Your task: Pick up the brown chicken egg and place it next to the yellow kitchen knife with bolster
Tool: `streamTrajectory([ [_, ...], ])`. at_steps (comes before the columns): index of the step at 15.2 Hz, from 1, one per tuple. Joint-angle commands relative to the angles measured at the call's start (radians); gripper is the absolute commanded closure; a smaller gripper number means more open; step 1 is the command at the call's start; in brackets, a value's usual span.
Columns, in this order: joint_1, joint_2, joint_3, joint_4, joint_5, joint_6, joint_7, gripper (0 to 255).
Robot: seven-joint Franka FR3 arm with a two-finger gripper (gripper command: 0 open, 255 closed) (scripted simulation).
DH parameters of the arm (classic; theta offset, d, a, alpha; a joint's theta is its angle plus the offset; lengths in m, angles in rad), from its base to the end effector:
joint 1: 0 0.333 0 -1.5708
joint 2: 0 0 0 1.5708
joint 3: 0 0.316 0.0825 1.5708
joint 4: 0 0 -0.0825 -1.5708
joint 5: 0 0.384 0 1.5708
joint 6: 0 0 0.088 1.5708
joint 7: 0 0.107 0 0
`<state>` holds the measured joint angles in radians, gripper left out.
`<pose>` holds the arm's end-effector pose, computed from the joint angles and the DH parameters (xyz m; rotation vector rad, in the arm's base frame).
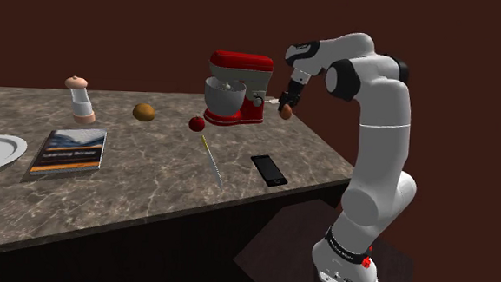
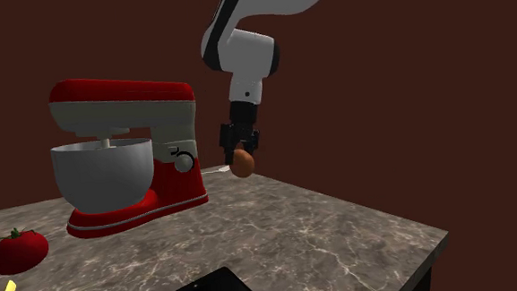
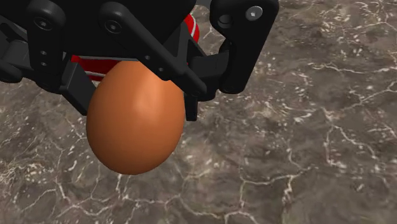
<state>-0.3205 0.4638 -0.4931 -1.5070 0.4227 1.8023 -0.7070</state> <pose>0.5178 -0.4269 0.4151 -2.9148 0.2847 -0.0772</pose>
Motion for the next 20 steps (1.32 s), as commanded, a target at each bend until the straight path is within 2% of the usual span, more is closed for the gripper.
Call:
streamTrajectory([
  [1, -0.001, -0.006, -0.002, 0.019, -0.004, -0.023, 0.007, 255],
  [9, -0.009, -0.019, -0.007, 0.095, -0.016, -0.107, 0.030, 255],
  [14, 0.101, -0.117, 0.010, -0.043, -0.051, -0.034, 0.128, 255],
  [20, 0.212, -0.202, 0.047, -0.154, -0.084, 0.035, 0.258, 255],
])
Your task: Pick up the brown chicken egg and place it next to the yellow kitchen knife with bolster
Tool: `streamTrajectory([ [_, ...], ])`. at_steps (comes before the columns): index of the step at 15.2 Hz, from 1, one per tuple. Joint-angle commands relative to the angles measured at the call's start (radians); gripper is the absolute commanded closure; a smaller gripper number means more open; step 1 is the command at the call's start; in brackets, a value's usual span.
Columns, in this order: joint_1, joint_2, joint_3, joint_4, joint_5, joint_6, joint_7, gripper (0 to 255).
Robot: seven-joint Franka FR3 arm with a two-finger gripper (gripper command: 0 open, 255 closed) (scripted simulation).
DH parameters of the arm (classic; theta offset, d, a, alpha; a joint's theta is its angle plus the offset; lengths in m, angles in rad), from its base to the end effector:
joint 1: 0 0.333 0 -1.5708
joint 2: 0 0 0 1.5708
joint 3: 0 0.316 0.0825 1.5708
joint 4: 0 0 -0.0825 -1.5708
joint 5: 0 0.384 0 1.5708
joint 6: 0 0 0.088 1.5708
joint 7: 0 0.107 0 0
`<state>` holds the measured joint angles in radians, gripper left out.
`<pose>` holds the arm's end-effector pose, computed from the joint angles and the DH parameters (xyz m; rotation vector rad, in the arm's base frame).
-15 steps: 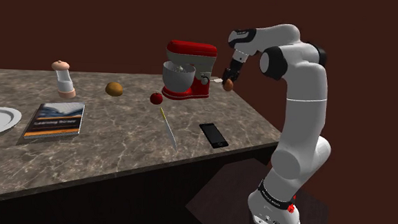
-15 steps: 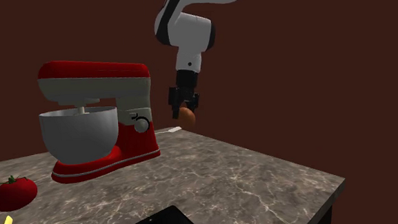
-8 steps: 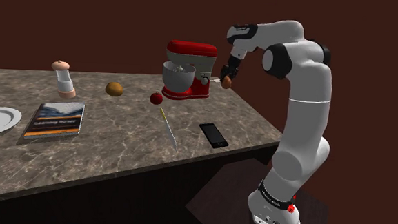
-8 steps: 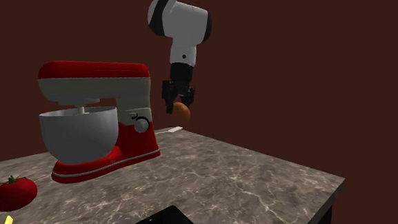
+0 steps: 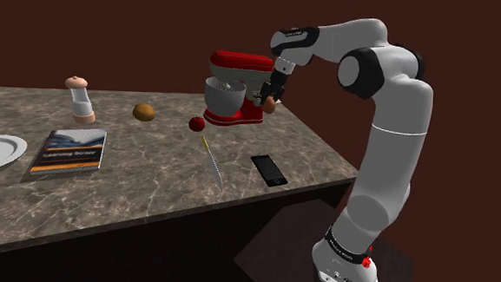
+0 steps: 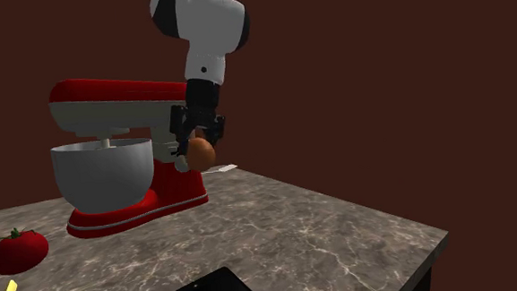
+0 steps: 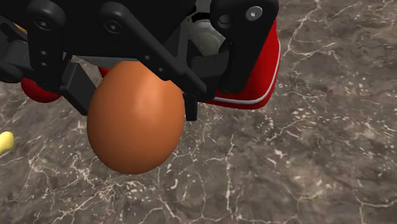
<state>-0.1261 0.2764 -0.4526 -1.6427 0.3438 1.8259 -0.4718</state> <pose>0.5562 -0.3004 0.4633 -2.9148 0.2830 -0.0765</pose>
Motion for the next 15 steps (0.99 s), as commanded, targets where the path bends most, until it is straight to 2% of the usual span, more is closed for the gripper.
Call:
streamTrajectory([
  [1, 0.035, -0.025, 0.013, -0.032, -0.010, 0.022, 0.045, 255],
  [8, 0.142, -0.070, 0.070, -0.091, -0.031, 0.080, 0.201, 255],
  [15, 0.238, -0.067, 0.130, -0.089, -0.040, 0.119, 0.354, 255],
])
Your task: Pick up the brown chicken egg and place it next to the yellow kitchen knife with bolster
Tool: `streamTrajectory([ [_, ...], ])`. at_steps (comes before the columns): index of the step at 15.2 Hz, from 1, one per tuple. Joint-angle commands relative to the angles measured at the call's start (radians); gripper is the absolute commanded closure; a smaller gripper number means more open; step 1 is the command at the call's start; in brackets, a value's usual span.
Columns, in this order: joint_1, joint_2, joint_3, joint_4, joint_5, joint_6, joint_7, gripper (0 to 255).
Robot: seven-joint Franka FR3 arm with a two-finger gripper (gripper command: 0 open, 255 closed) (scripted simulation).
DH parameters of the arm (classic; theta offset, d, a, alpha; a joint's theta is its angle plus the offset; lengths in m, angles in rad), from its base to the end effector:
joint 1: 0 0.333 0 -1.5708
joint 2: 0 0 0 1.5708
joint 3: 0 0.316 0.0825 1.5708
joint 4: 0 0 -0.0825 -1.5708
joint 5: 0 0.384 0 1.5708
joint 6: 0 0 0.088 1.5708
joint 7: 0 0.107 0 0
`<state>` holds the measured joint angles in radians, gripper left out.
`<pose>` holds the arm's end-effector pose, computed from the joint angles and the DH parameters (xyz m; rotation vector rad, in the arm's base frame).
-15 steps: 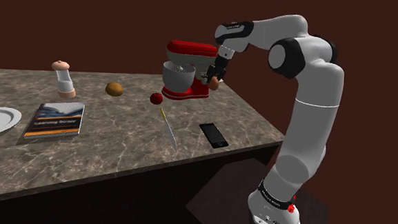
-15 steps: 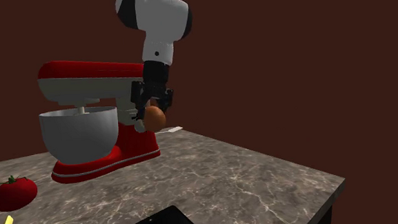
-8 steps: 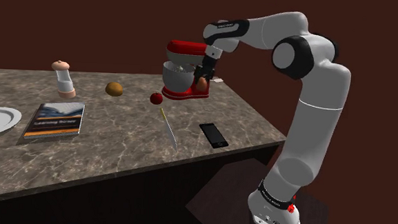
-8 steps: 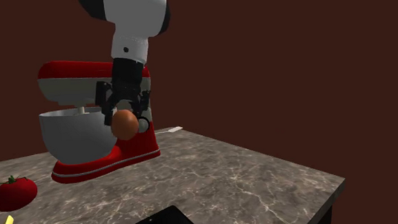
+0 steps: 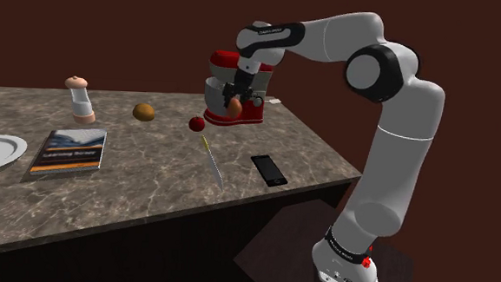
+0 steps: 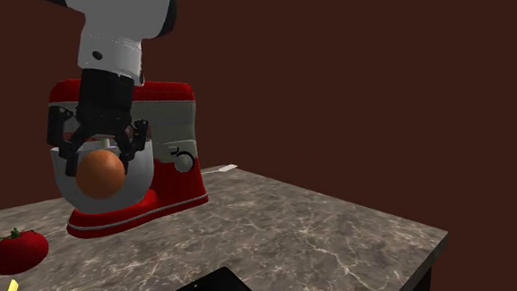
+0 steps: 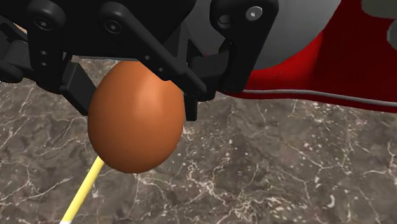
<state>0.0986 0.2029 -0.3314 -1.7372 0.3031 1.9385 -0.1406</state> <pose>0.6106 -0.1109 0.4650 -2.9152 0.2829 -0.0766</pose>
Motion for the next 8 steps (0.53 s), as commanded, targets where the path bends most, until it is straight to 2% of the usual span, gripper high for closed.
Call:
streamTrajectory([
  [1, 0.026, 0.011, 0.018, 0.011, 0.000, 0.010, 0.044, 255],
  [8, 0.112, 0.066, 0.073, 0.084, -0.004, 0.026, 0.190, 255],
])
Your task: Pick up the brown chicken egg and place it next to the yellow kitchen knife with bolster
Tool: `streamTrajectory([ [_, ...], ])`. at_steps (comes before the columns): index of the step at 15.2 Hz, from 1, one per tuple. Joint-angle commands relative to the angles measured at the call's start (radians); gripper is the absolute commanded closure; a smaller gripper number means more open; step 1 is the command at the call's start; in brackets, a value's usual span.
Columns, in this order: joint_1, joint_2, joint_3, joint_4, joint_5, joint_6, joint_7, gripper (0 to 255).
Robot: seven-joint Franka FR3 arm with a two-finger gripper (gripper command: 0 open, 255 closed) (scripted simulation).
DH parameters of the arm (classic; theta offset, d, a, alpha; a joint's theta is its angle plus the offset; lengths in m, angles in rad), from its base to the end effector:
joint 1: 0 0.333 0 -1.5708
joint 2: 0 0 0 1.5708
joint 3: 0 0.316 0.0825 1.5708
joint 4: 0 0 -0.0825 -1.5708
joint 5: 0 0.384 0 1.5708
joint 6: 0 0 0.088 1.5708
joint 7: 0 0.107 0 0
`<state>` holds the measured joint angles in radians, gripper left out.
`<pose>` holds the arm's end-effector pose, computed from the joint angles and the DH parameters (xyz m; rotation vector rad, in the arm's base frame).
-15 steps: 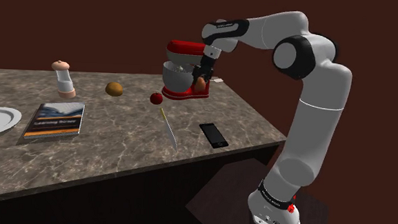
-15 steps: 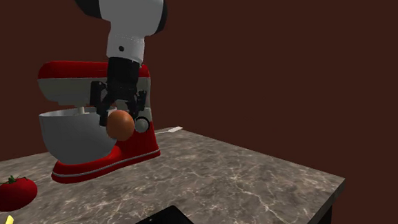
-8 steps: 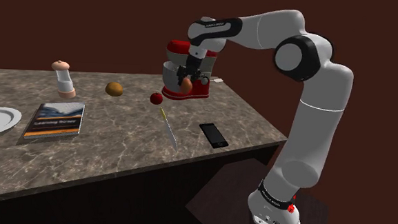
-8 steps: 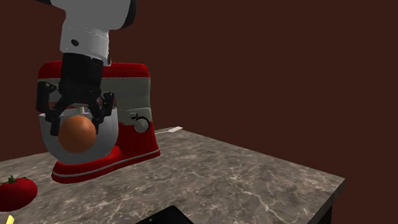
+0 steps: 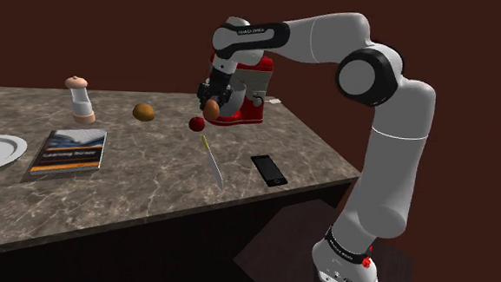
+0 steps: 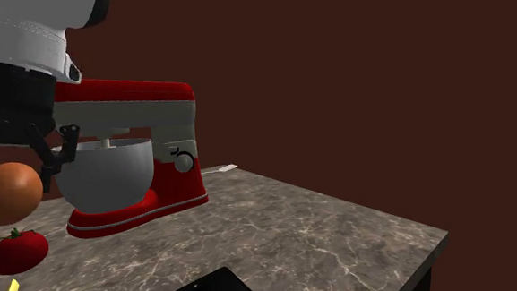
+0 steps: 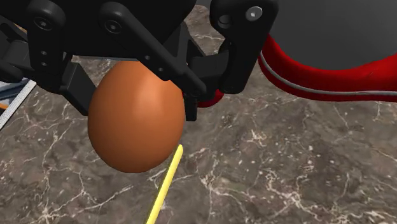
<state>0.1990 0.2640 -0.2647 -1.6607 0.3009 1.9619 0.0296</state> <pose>0.6433 -0.0082 0.4640 -2.9152 0.2829 -0.0766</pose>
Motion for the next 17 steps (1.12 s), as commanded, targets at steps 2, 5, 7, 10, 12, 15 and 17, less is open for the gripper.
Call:
streamTrajectory([
  [2, 0.035, 0.029, 0.021, 0.041, -0.003, 0.002, 0.061, 255],
  [5, 0.068, 0.072, 0.042, 0.101, -0.005, -0.003, 0.122, 255],
  [7, 0.090, 0.106, 0.055, 0.149, -0.006, -0.009, 0.162, 255],
  [10, 0.121, 0.164, 0.072, 0.235, -0.009, -0.026, 0.221, 255],
  [12, 0.141, 0.209, 0.082, 0.304, -0.011, -0.041, 0.260, 255],
  [15, 0.164, 0.271, 0.094, 0.386, -0.013, -0.054, 0.304, 255],
  [17, 0.165, 0.272, 0.095, 0.362, -0.011, -0.028, 0.299, 255],
])
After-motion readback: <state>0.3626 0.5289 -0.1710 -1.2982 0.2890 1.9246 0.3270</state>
